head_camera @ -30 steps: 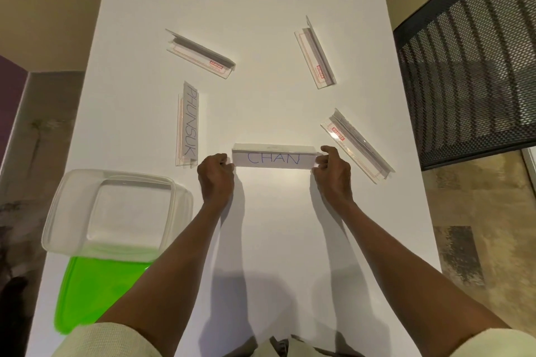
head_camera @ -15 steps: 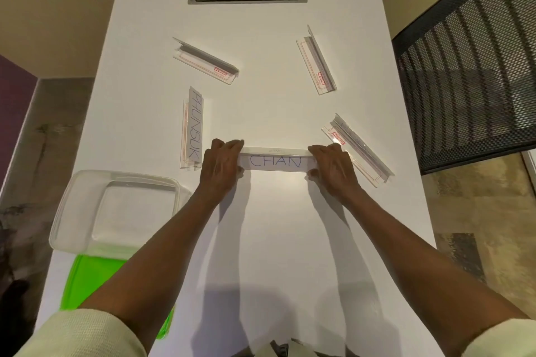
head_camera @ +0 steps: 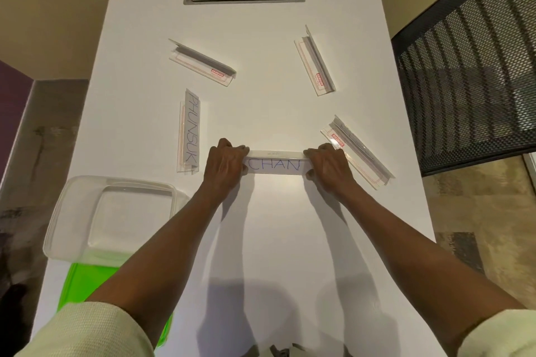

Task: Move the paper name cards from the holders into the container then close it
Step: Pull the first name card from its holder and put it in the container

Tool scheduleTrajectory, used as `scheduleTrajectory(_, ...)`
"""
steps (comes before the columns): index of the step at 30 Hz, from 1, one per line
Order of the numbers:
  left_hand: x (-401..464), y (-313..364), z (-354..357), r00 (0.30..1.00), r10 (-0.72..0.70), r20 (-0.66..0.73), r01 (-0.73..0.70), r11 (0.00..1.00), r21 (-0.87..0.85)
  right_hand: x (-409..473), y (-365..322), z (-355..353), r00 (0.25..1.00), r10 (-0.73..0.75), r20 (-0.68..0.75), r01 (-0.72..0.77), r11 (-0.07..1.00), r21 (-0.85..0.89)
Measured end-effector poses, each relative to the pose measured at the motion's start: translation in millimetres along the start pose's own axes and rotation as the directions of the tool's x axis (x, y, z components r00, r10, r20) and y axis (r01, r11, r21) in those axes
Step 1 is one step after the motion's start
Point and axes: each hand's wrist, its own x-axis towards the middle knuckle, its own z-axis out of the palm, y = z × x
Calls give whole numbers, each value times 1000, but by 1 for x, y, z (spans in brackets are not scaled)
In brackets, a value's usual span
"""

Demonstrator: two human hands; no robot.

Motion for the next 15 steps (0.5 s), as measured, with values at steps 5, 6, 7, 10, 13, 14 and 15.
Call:
scheduleTrajectory(5, -3, 0, 4, 1000, 3, -21, -4, 1000, -15, -2, 0, 3, 999, -3, -36, 4, 999, 37)
scheduleTrajectory(6, -3, 0, 5, 1000, 3, -30, -4, 1000, -23, -2, 0, 4, 999, -4, -40, 5, 999, 37)
scheduleTrajectory(7, -3, 0, 6, 999, 3, -36, -4, 1000, -28, -2, 0, 3, 999, -4, -47, 6, 999, 36)
scheduleTrajectory(10, -3, -1, 4, 1000, -4, -24, 4, 1000, -12, -2, 0, 2, 997, -5, -83, 9, 999, 51)
scheduleTrajectory(13, -3, -1, -1, 1000, 1, -16, -1, 1000, 12, -2, -1, 0, 997, -1, -82, 5, 999, 44)
scheduleTrajectory(14, -4, -1, -3, 1000, 5, -24, -5, 1000, 3, -3, -1, -1, 997, 1, -81, 2, 999, 38)
scheduleTrajectory(15, -5, -1, -6, 999, 10, -32, -10, 1000, -14, -4, -2, -3, 996, 0, -87, 4, 999, 37)
